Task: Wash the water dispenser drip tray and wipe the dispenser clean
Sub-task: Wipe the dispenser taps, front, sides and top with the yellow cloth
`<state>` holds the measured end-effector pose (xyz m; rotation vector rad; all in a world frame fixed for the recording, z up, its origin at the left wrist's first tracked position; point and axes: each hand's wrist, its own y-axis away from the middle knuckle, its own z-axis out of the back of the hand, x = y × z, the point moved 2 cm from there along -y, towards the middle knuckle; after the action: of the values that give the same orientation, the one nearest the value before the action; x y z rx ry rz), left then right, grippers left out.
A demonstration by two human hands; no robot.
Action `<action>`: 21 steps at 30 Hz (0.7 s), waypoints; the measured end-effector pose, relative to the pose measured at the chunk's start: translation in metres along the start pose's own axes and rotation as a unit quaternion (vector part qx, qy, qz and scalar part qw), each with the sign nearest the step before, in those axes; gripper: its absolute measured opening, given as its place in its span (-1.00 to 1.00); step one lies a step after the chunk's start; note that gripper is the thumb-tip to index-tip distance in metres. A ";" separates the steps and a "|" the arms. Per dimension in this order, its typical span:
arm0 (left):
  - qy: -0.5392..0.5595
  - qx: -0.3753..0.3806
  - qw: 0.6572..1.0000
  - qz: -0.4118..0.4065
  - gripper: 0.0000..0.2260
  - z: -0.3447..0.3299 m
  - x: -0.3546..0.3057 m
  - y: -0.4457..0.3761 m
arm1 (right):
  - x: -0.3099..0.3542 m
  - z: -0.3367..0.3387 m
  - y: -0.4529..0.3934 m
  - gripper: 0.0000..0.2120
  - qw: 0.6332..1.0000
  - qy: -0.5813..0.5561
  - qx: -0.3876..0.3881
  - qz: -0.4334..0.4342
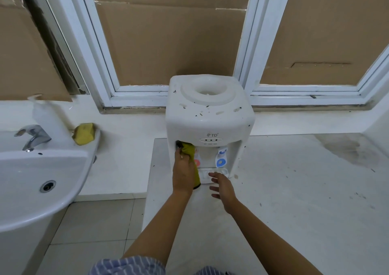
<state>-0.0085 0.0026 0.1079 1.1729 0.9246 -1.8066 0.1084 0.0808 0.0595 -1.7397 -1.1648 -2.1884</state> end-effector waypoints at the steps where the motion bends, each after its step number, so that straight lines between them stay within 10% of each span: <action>1: -0.005 -0.024 1.000 0.008 -0.83 0.000 0.003 0.002 | 0.000 0.000 0.000 -0.62 1.000 -0.003 0.000 -0.001; 18: -0.033 -0.023 0.999 0.004 -0.84 -0.015 0.003 0.007 | -0.002 0.006 -0.003 -0.63 1.000 -0.017 -0.002 -0.005; 21: -0.009 -0.073 0.991 0.108 -0.80 -0.012 0.015 0.008 | -0.003 0.013 -0.004 -0.65 1.000 -0.027 -0.011 -0.007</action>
<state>-0.0006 0.0067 0.0889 1.1173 0.8688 -1.5471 0.1174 0.0906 0.0556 -1.8152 -1.1727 -2.1844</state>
